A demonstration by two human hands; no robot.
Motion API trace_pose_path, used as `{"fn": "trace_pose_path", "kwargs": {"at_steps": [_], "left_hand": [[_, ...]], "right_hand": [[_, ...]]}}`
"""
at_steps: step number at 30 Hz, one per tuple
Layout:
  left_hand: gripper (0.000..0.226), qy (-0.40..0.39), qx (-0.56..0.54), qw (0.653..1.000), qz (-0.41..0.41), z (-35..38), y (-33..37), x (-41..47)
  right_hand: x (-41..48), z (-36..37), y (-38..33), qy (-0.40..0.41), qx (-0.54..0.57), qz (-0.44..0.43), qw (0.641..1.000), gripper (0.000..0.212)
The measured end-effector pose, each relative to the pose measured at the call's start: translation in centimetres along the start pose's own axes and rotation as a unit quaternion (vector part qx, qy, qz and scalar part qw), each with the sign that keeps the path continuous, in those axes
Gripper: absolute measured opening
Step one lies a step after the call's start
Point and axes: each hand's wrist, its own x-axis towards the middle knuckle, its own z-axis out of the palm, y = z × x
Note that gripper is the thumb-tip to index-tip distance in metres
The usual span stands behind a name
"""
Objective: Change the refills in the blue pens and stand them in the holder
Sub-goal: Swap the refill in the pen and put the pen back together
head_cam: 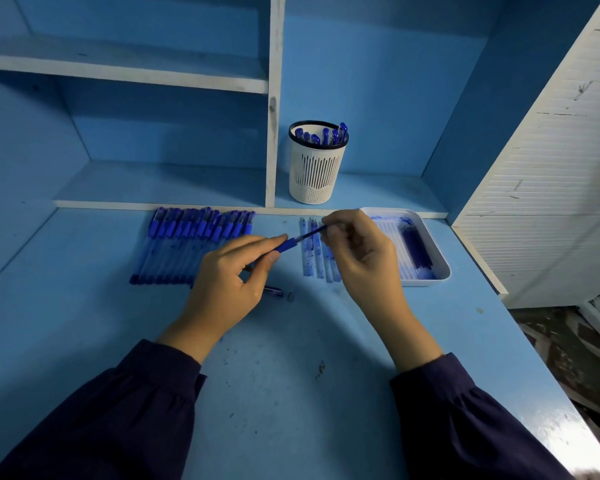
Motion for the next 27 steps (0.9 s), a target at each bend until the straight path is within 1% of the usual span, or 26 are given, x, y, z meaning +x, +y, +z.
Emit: {"fn": "trace_pose_path", "kwargs": {"at_steps": [3, 6, 9, 11, 13, 15, 17, 19, 21, 23, 25, 27], "left_hand": [[0.027, -0.001, 0.002, 1.000, -0.001, -0.2, 0.1, 0.0], [0.027, -0.004, 0.012, 1.000, 0.006, -0.3, 0.2, -0.2], [0.027, -0.010, 0.014, 1.000, 0.005, -0.4, 0.3, -0.3], [0.027, -0.011, 0.008, 1.000, 0.002, -0.5, 0.5, -0.4], [0.026, -0.013, 0.003, 1.000, -0.004, -0.7, 0.5, -0.5], [0.026, -0.011, -0.002, 1.000, -0.016, -0.9, 0.5, -0.6], [0.025, -0.003, -0.004, 1.000, -0.025, -1.1, 0.3, -0.8], [0.025, 0.000, -0.001, 0.999, -0.037, -1.3, 0.0, -0.8], [0.025, 0.000, 0.005, 0.999, -0.048, -1.5, -0.3, -0.9], [0.025, 0.003, 0.015, 0.998, -0.055, -1.6, -0.6, -1.0], [0.024, 0.007, 0.021, 0.998, -0.061, -1.6, -0.8, -1.1], [0.024, 0.007, 0.025, 0.997, -0.066, -1.6, -0.8, -1.1]], "right_hand": [[0.0, -0.1, 0.1, -0.008, -0.009, -0.002, 1.000, 0.020], [0.0, 0.0, 0.3, -0.038, -0.050, -0.052, 0.997, 0.018], [-0.2, 0.1, 0.3, -0.067, -0.049, -0.058, 0.995, 0.016], [-0.3, 0.1, 0.1, -0.077, -0.015, -0.024, 0.997, 0.016], [-0.4, 0.0, -0.2, -0.088, 0.040, 0.030, 0.995, 0.017], [-0.3, 0.0, -0.6, -0.094, 0.109, 0.091, 0.985, 0.020], [-0.4, -0.1, -0.9, -0.090, 0.145, 0.142, 0.975, 0.021], [-0.6, -0.2, -0.7, -0.097, 0.119, 0.177, 0.972, 0.018], [-1.0, -0.2, -0.2, -0.139, 0.043, 0.186, 0.972, 0.014], [-1.4, 0.0, 0.3, -0.186, -0.028, 0.175, 0.967, 0.013], [-1.8, 0.3, 0.5, -0.224, -0.072, 0.158, 0.959, 0.015], [-2.0, 0.5, 0.5, -0.248, -0.115, 0.118, 0.955, 0.015]]}}
